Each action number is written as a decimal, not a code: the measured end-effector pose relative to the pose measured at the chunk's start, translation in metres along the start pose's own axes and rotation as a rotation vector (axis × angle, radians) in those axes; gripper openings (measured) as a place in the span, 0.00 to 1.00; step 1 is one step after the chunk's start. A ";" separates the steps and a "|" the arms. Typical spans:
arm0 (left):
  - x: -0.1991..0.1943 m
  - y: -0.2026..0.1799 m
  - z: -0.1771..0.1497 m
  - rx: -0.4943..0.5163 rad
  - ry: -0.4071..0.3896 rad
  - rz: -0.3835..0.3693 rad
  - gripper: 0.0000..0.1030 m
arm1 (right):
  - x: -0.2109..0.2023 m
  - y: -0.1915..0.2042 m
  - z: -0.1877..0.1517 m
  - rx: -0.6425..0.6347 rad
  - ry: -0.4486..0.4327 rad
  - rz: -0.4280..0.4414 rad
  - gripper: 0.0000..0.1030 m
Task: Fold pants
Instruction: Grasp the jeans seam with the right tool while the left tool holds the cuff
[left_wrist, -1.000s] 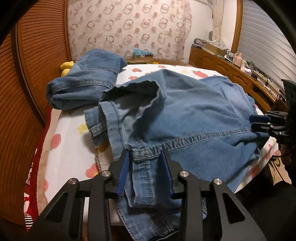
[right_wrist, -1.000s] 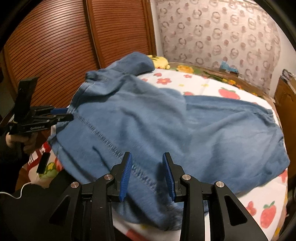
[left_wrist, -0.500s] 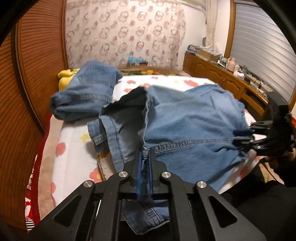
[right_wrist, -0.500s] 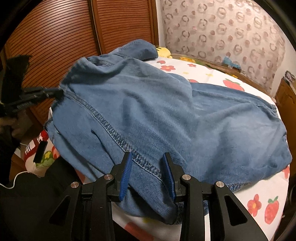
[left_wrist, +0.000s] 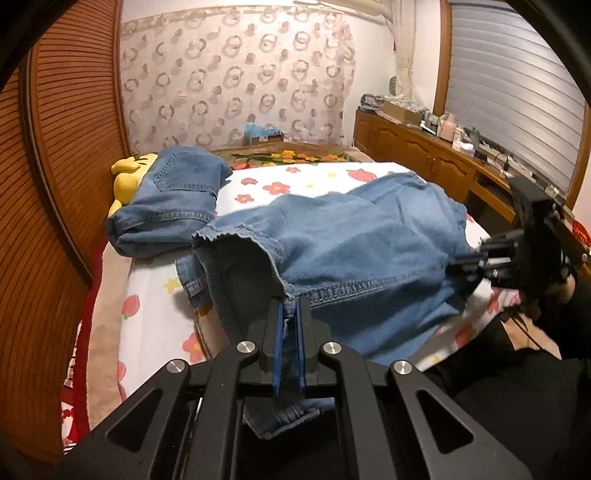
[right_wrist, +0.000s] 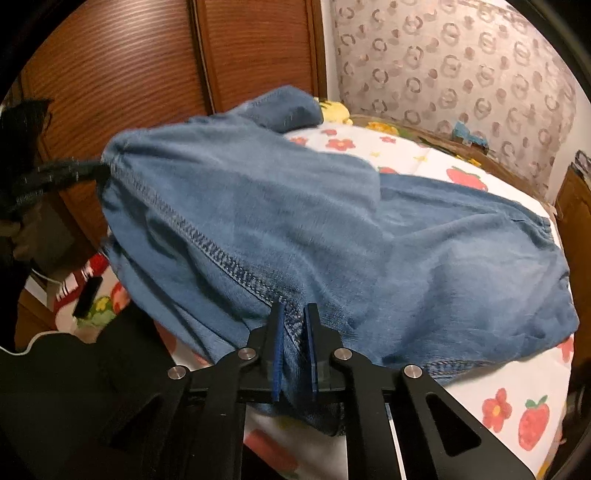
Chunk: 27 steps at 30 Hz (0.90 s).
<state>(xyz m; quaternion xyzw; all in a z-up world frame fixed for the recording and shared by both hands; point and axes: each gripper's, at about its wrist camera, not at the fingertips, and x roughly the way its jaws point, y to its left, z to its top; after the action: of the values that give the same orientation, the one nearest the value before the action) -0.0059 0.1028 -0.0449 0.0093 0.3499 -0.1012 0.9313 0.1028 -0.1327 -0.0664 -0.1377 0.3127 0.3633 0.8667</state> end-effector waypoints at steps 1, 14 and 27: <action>0.000 -0.001 -0.003 0.005 0.011 0.001 0.07 | -0.004 0.000 -0.001 0.003 -0.008 0.004 0.10; 0.016 -0.005 -0.023 0.002 0.112 -0.007 0.08 | -0.012 -0.003 -0.012 0.016 0.000 0.023 0.10; 0.012 0.017 -0.003 -0.045 0.042 0.092 0.48 | -0.025 -0.004 -0.012 0.039 -0.036 0.013 0.12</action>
<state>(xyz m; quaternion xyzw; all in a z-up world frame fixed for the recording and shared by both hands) 0.0047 0.1173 -0.0562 0.0067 0.3708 -0.0502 0.9273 0.0866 -0.1550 -0.0596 -0.1122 0.3052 0.3651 0.8723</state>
